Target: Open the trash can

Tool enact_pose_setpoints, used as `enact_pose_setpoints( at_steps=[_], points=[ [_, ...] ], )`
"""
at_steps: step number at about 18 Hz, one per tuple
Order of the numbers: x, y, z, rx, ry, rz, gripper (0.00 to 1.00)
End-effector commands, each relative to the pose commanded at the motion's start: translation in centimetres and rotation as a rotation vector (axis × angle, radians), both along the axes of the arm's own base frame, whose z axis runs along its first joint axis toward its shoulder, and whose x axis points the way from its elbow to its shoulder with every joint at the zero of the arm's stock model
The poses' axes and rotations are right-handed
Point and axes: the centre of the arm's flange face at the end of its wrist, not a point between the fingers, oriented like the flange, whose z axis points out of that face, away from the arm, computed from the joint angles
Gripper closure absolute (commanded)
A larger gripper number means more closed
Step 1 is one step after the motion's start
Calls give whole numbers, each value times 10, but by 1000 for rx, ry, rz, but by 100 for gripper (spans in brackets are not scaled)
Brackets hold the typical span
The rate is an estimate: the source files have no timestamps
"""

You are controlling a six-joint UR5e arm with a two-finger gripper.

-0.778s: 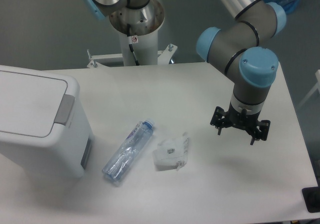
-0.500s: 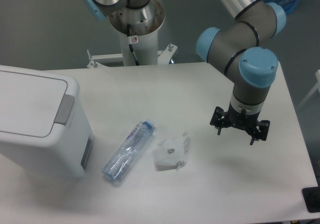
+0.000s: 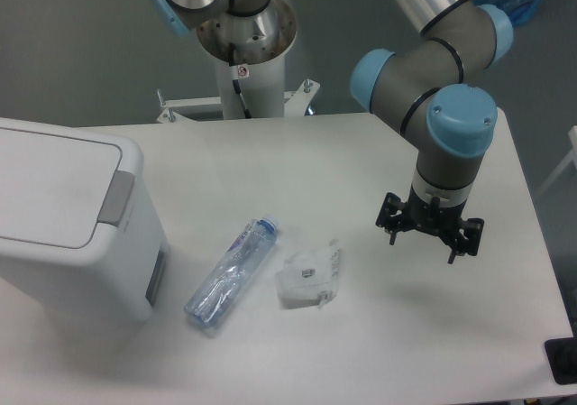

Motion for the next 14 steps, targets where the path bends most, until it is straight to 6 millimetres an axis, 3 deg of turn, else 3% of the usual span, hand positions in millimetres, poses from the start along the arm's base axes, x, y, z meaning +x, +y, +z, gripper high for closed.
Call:
enact_pose_setpoints(
  at_steps=[3,6,10,14],
  points=[
    [8,5,16,73,-29,91,0],
    [28,18,47,213,-95,152,0],
    [38,29,91,365,-173,418,0],
    [81,48,130,423,-143,398,0]
  ],
)
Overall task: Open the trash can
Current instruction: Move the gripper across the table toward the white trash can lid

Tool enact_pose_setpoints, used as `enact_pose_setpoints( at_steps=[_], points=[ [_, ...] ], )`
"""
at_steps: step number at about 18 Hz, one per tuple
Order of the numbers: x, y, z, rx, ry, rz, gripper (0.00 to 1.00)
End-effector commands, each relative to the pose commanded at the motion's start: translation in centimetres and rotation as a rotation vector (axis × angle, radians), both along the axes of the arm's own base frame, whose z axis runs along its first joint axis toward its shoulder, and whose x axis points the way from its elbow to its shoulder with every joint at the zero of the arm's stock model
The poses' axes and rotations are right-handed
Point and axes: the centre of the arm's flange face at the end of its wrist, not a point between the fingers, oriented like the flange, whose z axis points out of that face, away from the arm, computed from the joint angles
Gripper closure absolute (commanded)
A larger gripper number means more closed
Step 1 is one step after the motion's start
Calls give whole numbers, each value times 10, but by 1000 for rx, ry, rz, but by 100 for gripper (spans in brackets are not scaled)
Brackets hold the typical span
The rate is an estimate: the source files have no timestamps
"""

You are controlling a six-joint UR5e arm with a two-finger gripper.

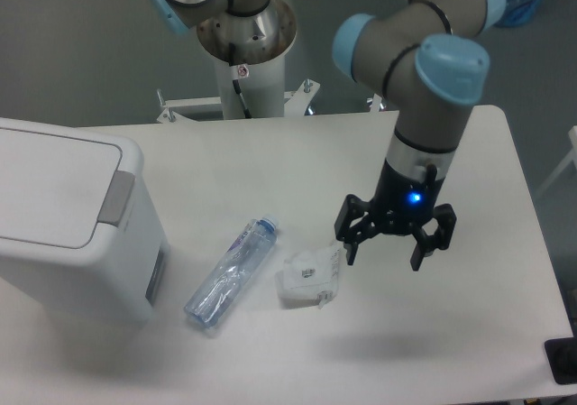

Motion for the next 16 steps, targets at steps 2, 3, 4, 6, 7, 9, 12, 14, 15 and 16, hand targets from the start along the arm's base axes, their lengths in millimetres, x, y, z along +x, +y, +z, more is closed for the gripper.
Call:
enact_pose_setpoints(
  at_steps=[2,3,4,6,7,9,12,14,15,16],
  points=[
    [9,9,11,27,-4,-1,0],
    [14,15,18,51,-1,5,0],
    [18,20,23,74,4,20,0],
    [36,36,30,114,9,22,0],
    [48,42,35,122,11,9,0],
    [70,51,38,126,10,-24,0],
    [131,56,43,125,-1,-97,0],
    [146,52,50,134,5,-111,0],
    [155,58,52,138,5,-127,0],
    [164,62,53,139,1,-136,0]
  ],
)
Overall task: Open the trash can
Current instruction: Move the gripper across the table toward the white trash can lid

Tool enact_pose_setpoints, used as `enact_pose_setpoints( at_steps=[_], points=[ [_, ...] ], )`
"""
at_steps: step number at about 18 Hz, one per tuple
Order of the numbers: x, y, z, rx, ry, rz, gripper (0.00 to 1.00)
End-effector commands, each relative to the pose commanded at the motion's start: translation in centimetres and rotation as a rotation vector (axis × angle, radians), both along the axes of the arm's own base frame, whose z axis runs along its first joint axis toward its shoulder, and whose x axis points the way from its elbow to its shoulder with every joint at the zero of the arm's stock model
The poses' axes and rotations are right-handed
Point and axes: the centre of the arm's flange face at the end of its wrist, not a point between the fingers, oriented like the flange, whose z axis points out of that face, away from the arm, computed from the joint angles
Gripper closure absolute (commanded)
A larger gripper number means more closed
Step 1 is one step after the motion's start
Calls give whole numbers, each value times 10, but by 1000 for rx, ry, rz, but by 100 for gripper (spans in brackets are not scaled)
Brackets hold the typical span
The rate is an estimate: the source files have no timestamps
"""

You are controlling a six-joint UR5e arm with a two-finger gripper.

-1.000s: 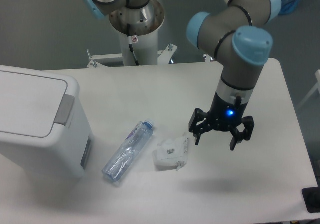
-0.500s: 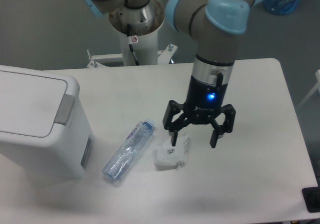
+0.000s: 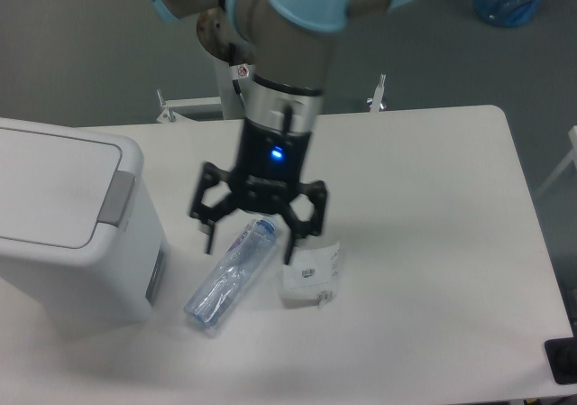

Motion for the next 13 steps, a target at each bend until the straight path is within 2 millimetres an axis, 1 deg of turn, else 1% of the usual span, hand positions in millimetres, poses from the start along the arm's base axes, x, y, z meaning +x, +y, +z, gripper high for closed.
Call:
enact_pose_setpoints(
  at_steps=[2,4,9,10,11,13],
  points=[
    [7,2,-6,-10,-11,-5,0],
    [9,-1,-17,-26,-23,-4,0],
    [27,-18,-14,-28,-35,8,0],
    [29,-19,-9,-20,-39,19,0],
    [30,-19,-7,-18,-47,31,0],
    [33,-17,-8,-19,-57,35,0]
  ],
)
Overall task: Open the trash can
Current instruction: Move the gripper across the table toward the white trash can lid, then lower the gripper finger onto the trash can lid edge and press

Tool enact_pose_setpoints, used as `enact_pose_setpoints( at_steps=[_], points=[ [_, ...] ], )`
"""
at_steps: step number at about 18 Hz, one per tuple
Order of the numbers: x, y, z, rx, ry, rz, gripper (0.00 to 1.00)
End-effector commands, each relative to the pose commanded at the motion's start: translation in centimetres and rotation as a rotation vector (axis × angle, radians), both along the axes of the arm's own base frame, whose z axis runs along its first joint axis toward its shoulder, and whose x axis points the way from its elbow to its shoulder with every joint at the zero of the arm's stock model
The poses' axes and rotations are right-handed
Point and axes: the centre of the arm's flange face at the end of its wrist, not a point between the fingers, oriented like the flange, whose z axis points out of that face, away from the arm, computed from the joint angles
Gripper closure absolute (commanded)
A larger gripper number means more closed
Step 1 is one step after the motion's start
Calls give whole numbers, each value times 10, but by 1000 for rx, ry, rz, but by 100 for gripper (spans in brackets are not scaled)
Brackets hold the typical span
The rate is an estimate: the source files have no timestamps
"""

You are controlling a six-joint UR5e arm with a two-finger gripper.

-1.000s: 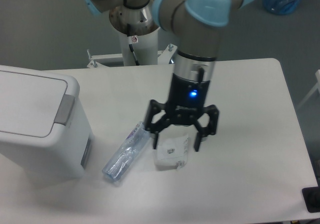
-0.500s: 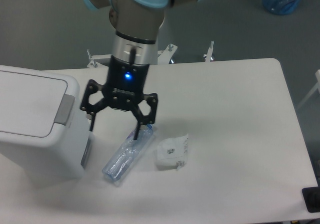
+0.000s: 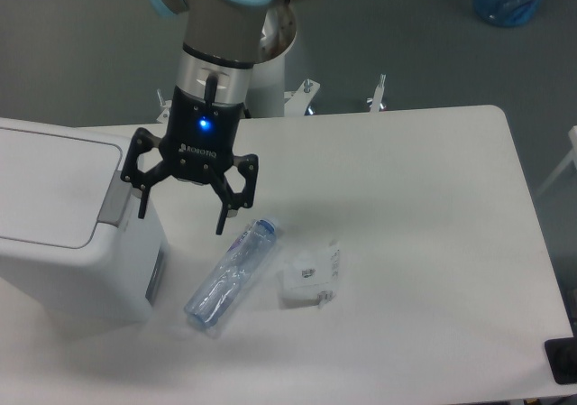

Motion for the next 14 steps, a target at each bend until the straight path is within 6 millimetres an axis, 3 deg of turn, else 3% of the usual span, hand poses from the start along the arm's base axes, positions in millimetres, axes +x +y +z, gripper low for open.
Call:
enact_pose_setpoints(
  at_steps=[7,14],
  points=[
    [12,6,0,1,-4,-23,0],
    [21,9,-23,-34,-23,-45,0]
  ],
)
